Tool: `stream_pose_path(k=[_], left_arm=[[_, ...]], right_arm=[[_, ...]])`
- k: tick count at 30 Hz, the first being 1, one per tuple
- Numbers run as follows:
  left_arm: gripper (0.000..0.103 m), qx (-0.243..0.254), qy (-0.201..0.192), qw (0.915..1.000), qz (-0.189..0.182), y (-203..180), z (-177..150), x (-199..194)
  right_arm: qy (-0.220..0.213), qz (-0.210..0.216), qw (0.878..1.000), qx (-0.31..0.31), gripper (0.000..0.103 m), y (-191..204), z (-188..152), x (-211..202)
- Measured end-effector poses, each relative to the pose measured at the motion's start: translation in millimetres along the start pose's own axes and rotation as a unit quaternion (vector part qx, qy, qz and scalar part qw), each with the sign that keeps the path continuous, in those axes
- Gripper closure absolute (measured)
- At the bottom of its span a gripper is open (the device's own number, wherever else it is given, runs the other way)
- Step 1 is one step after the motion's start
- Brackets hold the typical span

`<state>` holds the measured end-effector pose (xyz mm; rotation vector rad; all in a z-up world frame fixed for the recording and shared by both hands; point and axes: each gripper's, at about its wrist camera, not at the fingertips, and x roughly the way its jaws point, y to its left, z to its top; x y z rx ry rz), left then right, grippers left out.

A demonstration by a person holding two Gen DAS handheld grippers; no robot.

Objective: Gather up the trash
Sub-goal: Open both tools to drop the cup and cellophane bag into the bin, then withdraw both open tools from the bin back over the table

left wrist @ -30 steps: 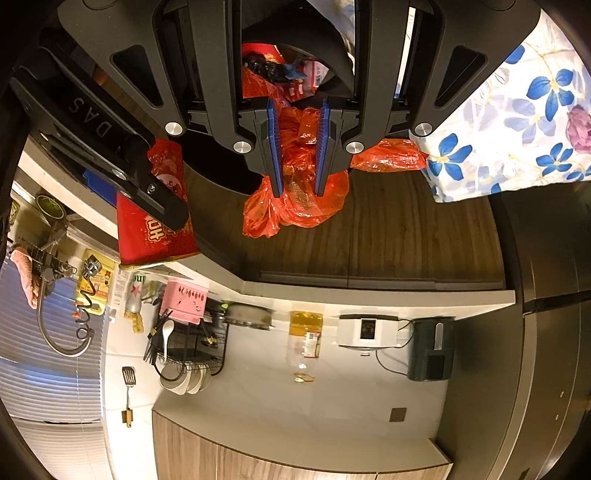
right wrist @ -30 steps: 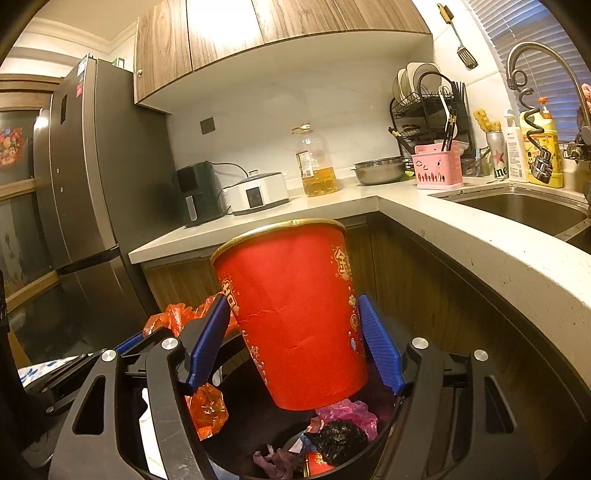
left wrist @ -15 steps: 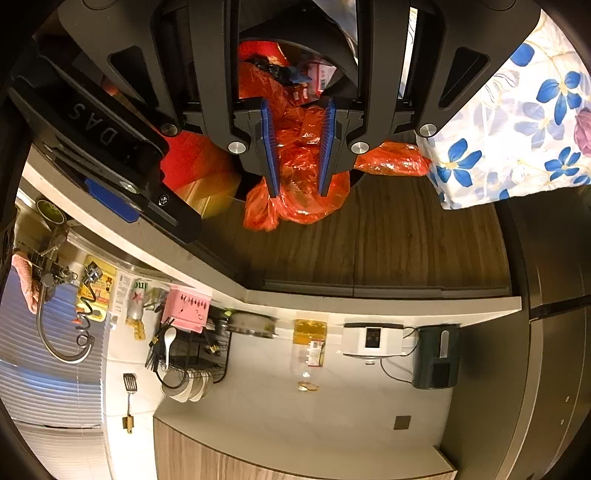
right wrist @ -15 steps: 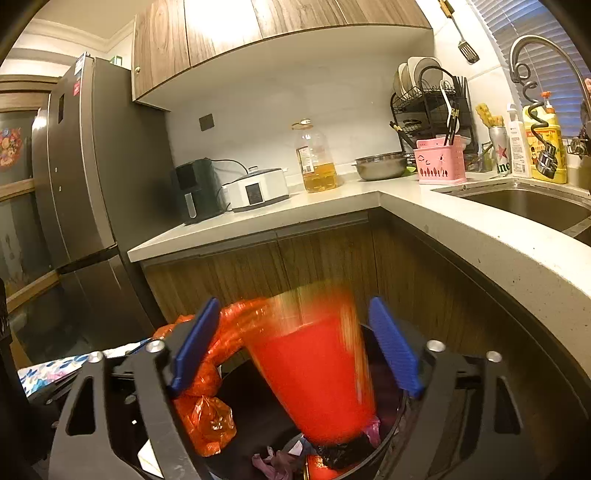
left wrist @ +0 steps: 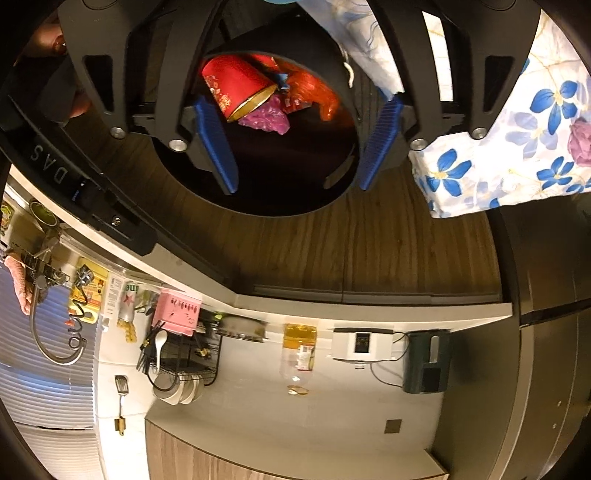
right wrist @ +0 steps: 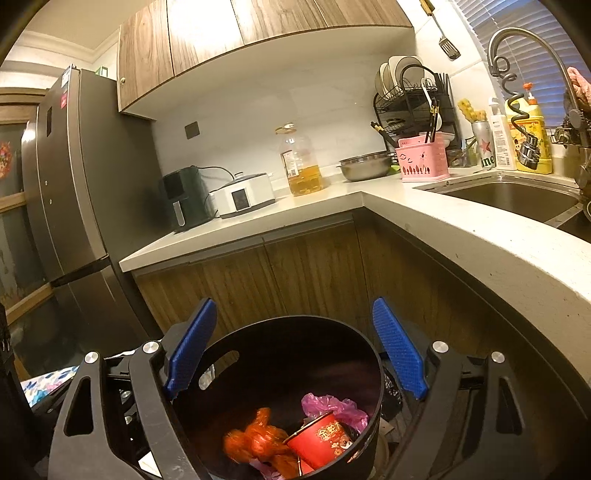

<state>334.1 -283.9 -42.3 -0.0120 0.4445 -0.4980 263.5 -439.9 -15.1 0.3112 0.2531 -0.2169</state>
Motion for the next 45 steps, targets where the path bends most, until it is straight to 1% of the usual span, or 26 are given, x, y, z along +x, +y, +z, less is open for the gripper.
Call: stream_pose_path(k=[3, 6, 9, 15, 20, 25, 32, 39, 45], left_arm=[[0.024, -0.006, 0.003, 0.9999, 0.009, 7, -2, -6], [0.018, -0.011, 0.001, 0.9996, 0.026, 15, -5, -15], [0.015, -0.014, -0.002, 0.9992, 0.038, 21, -6, -25], [0.012, -0.014, -0.011, 0.9983, 0.055, 31, -11, -50], [0.011, -0.022, -0.017, 0.9976, 0.063, 41, -16, -70], [0.011, -0.033, -0.024, 0.9963, 0.076, 53, -21, -93], [0.011, -0.042, -0.021, 0.9937, 0.102, 76, -34, -121], [0.007, -0.063, -0.019, 0.9872, 0.146, 121, -53, -153], [0.006, -0.091, -0.019, 0.9747, 0.203, 174, -69, -183]], right_arm=[[0.006, -0.006, 1.000, 0.000, 0.017, 1, -2, -2], [0.007, -0.014, 1.000, -0.003, 0.016, 3, -2, -5], [0.011, -0.020, 1.000, -0.008, 0.016, 7, -3, -8], [0.017, -0.028, 0.999, -0.019, 0.016, 18, -10, -17], [0.018, -0.027, 0.999, -0.029, 0.015, 29, -13, -28], [0.017, -0.020, 0.999, -0.044, 0.015, 47, -19, -41], [0.018, -0.003, 0.998, -0.066, 0.014, 77, -35, -57], [0.038, 0.029, 0.996, -0.082, 0.014, 115, -54, -58], [0.046, 0.066, 0.992, -0.094, 0.014, 160, -72, -56]])
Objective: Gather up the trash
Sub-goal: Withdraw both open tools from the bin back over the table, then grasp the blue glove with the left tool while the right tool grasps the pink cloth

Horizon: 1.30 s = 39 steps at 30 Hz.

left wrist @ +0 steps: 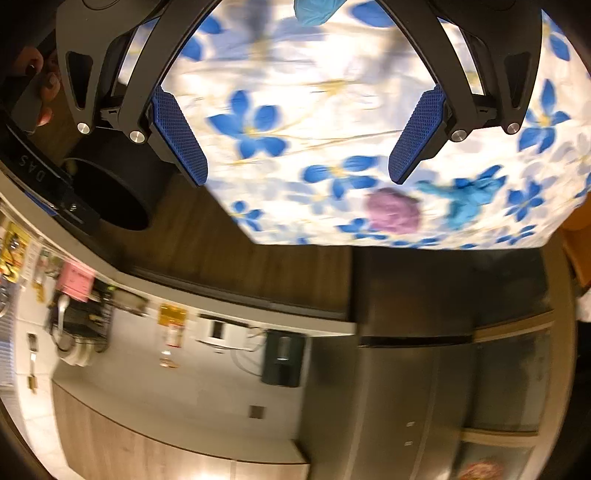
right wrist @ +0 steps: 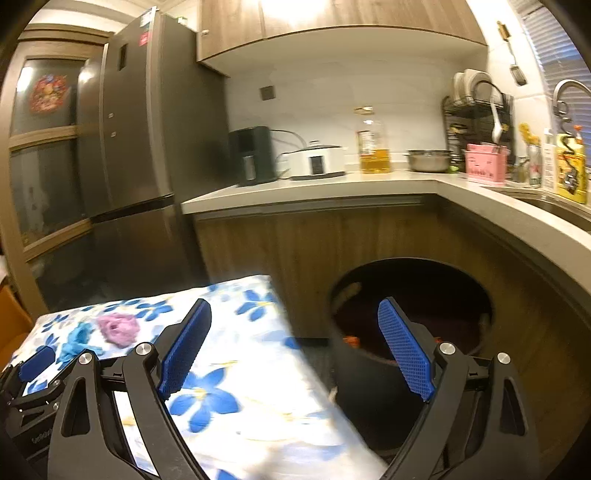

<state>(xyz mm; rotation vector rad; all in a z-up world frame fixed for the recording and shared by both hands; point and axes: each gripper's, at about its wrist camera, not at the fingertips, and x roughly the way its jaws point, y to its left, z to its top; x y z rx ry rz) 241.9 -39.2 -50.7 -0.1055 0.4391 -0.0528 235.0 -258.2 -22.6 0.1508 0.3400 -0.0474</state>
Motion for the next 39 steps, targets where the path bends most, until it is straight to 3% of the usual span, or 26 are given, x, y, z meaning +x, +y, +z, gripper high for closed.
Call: stream_pose_path(k=[15, 25, 32, 37, 39], left_arm=[[0.006, -0.049, -0.010, 0.9898, 0.134, 137, 2, 3], [0.006, -0.085, -0.023, 0.9827, 0.163, 184, 13, 13], [0.006, -0.097, -0.018, 0.9805, 0.170, 197, 17, 33], [0.006, -0.104, -0.011, 0.9791, 0.175, 204, 14, 43], [0.006, -0.106, -0.007, 0.9786, 0.176, 207, 13, 47]], right_arm=[[0.040, 0.100, 0.993, -0.041, 0.014, 129, -26, 61], [0.075, 0.133, 0.986, -0.074, 0.014, 213, -42, 123], [0.118, 0.138, 0.981, -0.075, 0.015, 244, -48, 167], [0.157, 0.146, 0.972, -0.092, 0.029, 260, -57, 186], [0.168, 0.151, 0.969, -0.096, 0.040, 262, -60, 190]])
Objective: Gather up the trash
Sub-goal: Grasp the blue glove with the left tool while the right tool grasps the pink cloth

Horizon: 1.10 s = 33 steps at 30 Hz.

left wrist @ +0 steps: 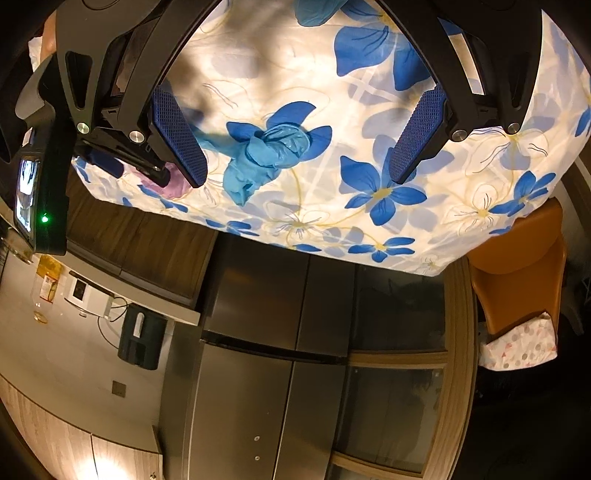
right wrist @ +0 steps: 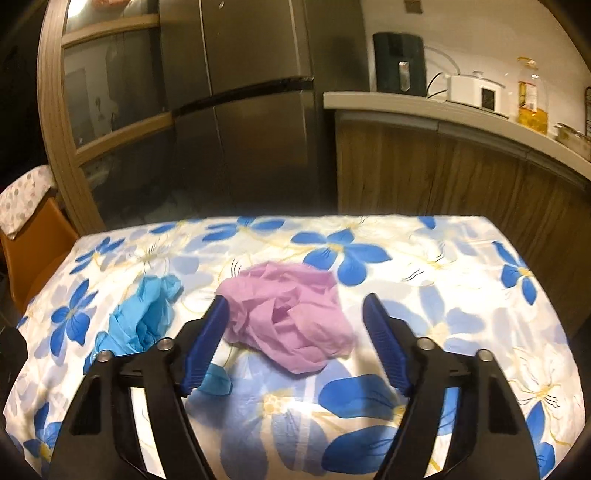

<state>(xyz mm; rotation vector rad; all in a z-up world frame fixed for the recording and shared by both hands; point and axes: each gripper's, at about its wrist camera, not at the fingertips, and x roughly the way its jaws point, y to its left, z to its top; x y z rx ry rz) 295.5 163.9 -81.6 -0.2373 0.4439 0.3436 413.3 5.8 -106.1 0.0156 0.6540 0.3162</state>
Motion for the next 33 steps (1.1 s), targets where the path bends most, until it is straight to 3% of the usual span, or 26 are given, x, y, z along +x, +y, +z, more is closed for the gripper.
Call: stream_pose_path(k=[4, 6, 8, 16, 25, 28, 33], left_arm=[[0.006, 0.000, 0.005, 1.0000, 0.000, -2, 0, 6], [0.006, 0.001, 0.007, 1.0000, 0.000, -4, 1, 9], [0.006, 0.003, 0.010, 0.9999, -0.001, -7, 2, 14], [0.006, 0.017, 0.043, 0.9989, -0.011, -26, 3, 48], [0.019, 0.019, 0.072, 0.9971, -0.016, -26, -4, 63], [0.033, 0.015, 0.085, 0.9962, -0.017, -24, -6, 68], [0.075, 0.006, 0.118, 0.9927, -0.024, -20, -10, 79]], right_arm=[[0.024, 0.013, 1.000, -0.001, 0.064, 0, -2, 9], [0.027, 0.019, 0.999, 0.001, 0.084, -1, -3, 10], [0.023, 0.023, 0.999, 0.003, 0.092, -1, -2, 7], [-0.085, 0.020, 0.996, 0.007, 0.095, -16, -9, -69], [-0.115, 0.013, 0.993, 0.031, 0.095, -44, -27, -127], [-0.117, 0.013, 0.993, 0.029, 0.095, -43, -31, -135], [-0.109, 0.016, 0.994, 0.015, 0.095, -40, -39, -146]])
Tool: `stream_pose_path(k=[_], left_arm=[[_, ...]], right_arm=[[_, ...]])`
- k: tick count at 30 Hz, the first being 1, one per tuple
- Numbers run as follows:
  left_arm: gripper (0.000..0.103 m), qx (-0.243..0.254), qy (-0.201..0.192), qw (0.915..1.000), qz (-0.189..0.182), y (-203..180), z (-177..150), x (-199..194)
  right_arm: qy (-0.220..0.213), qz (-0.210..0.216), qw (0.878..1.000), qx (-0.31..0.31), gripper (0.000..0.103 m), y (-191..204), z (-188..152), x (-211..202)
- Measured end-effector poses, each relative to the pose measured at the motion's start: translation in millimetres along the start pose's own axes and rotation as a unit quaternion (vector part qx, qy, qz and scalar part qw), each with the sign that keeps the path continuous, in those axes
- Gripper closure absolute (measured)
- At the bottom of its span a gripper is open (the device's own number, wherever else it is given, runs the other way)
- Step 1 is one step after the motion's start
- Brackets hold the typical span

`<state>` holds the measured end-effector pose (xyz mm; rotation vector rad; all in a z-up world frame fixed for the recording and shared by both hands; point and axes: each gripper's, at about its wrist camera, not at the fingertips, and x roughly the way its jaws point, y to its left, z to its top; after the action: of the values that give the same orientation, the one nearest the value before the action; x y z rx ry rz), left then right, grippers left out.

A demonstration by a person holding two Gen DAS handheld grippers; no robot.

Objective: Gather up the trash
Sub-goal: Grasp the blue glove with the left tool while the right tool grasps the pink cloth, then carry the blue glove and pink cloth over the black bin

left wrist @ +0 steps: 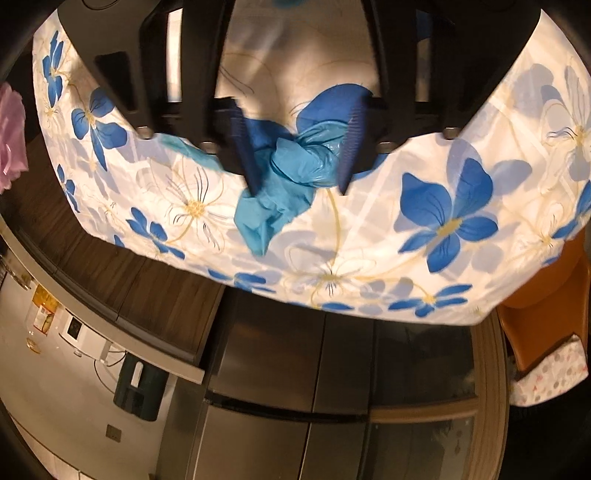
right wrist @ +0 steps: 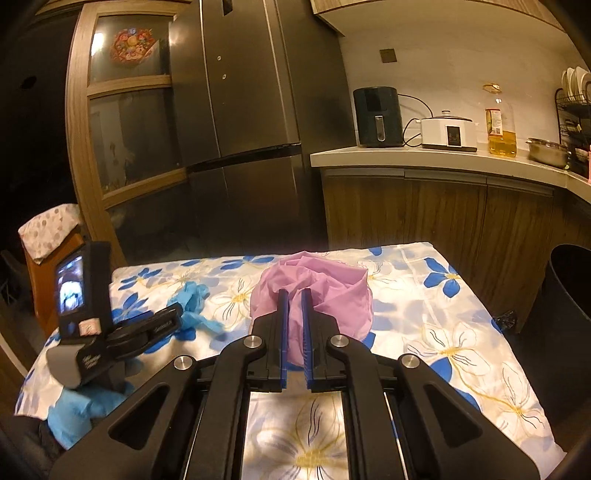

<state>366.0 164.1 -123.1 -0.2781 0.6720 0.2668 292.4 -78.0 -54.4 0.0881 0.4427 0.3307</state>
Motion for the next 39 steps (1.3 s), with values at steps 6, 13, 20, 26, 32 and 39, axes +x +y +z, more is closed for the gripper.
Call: stream_pose_path(k=[6, 13, 20, 26, 32, 39], left_arm=[[0.099, -0.007, 0.007, 0.9997, -0.024, 3, -4, -10], [0.100, 0.024, -0.058, 0.9971, -0.043, -15, -18, -83], [0.100, 0.040, -0.079, 0.9944, -0.058, -47, -33, -137], [0.100, 0.077, -0.087, 0.9898, -0.083, -88, -44, -160], [0.100, 0.107, -0.091, 0.9835, -0.114, -134, -54, -173], [0.100, 0.138, -0.088, 0.9747, -0.152, -195, -66, -177]], right_arm=[[0.008, 0.011, 1.000, -0.010, 0.095, -3, -7, -17], [0.004, 0.020, 1.000, -0.006, 0.095, -17, -8, -39], [-0.015, 0.019, 1.000, 0.002, 0.095, -29, -5, -70], [-0.030, 0.004, 0.999, 0.013, 0.095, -47, -7, -96], [-0.045, -0.022, 0.998, 0.028, 0.096, -78, -7, -119], [-0.065, -0.065, 0.995, 0.044, 0.096, -122, -2, -141]])
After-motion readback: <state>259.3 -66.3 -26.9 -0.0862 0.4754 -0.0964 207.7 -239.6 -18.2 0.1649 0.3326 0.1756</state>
